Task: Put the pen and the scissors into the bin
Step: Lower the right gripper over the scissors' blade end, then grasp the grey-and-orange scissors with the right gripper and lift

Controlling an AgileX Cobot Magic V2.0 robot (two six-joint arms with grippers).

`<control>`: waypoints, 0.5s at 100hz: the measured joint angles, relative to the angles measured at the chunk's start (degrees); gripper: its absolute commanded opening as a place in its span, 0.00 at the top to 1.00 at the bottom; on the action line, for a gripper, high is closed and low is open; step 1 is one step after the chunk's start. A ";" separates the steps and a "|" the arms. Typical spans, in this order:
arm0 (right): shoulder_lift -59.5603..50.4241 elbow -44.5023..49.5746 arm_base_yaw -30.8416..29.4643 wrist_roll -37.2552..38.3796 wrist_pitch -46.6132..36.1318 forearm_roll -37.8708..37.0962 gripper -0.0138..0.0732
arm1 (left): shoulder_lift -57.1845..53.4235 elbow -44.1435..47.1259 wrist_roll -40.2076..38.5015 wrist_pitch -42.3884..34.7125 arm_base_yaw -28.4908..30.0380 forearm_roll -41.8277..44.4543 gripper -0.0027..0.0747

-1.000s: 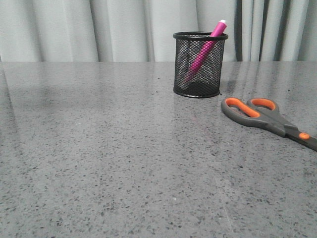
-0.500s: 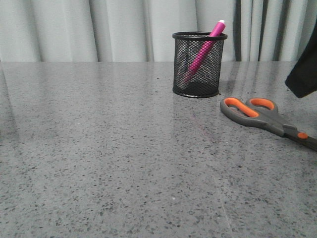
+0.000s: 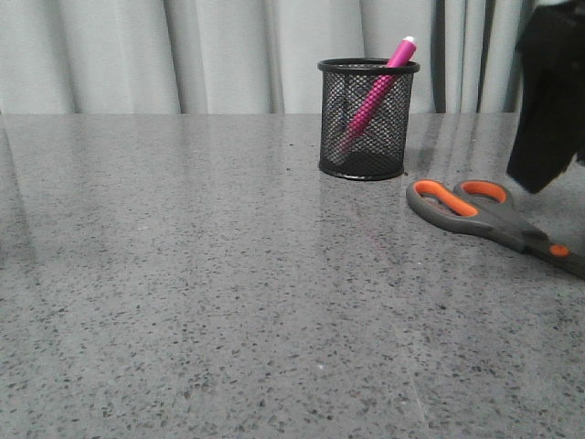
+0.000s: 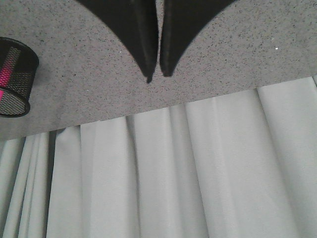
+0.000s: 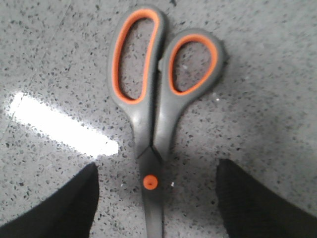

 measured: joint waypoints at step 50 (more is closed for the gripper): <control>4.94 -0.03 1.59 0.35 -0.59 -0.23 0.32 | 0.00 0.00 0.05 0.00 0.00 -0.02 0.99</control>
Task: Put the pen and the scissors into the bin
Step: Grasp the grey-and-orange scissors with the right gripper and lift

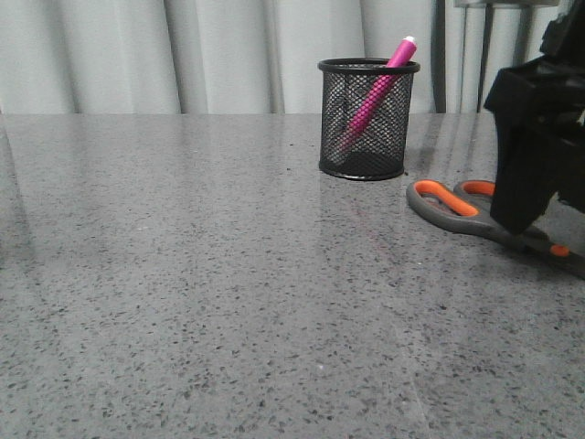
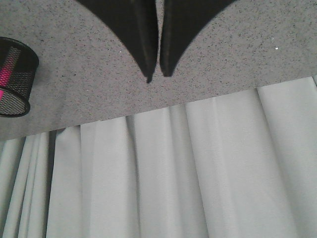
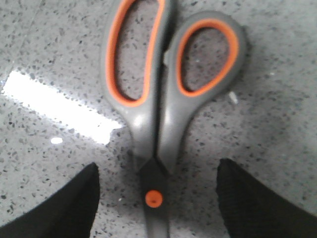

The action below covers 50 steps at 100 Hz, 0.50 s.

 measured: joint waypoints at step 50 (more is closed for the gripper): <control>3.15 -0.10 1.70 0.00 -0.46 -1.44 0.32 | 0.00 0.00 0.00 0.00 0.00 0.00 0.99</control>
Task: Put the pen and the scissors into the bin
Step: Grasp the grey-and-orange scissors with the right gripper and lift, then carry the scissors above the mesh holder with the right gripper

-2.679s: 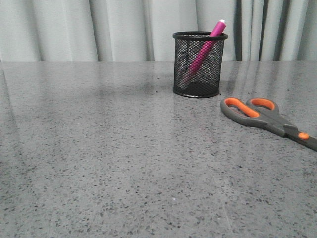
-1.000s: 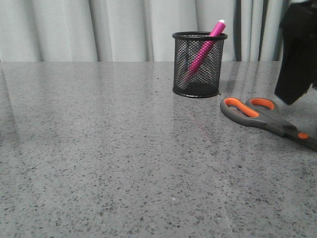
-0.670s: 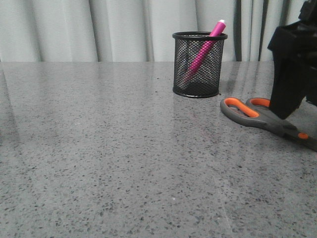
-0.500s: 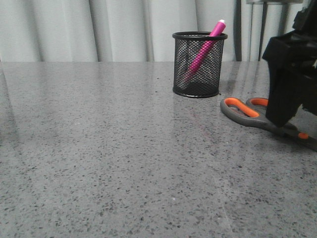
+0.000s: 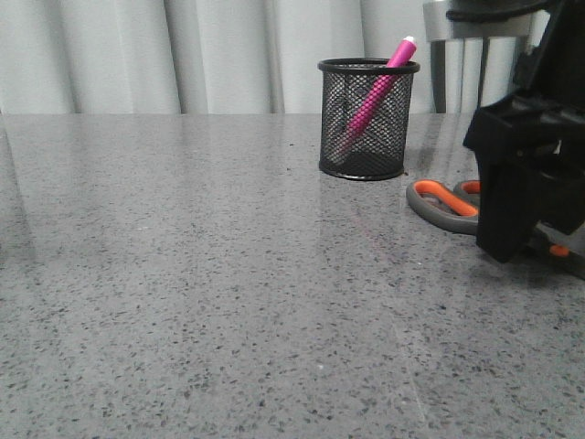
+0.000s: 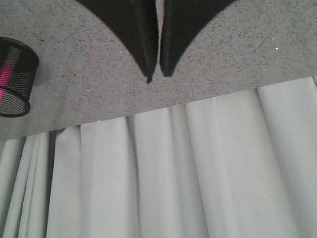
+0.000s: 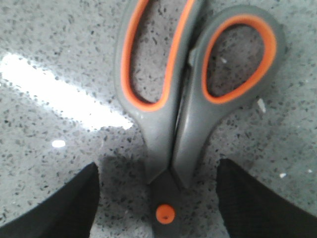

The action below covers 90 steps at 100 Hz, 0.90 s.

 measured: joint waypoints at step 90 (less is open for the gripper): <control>-12.09 3.02 0.13 -0.33 -10.77 0.73 0.93 | 0.00 0.00 0.00 0.00 0.00 0.00 0.99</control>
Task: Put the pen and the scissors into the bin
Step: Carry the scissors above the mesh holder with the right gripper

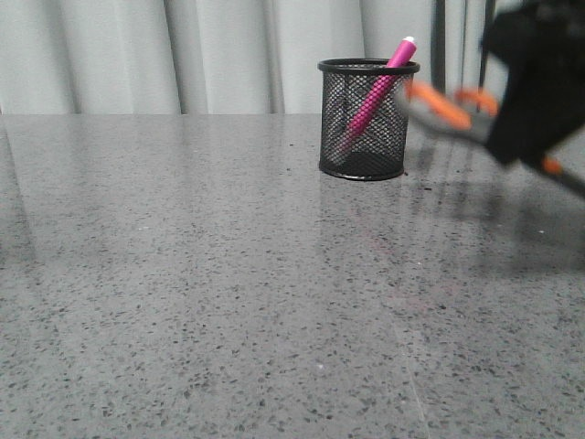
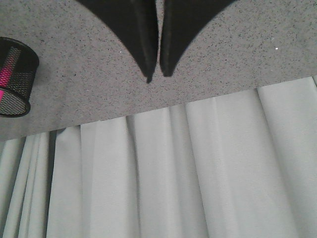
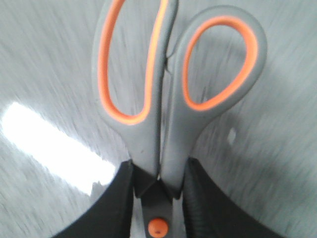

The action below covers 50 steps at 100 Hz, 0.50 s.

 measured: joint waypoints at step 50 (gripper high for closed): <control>-1.20 7.47 0.00 -0.02 -58.46 1.95 0.93 | 0.00 0.00 0.00 0.03 0.00 -0.44 0.99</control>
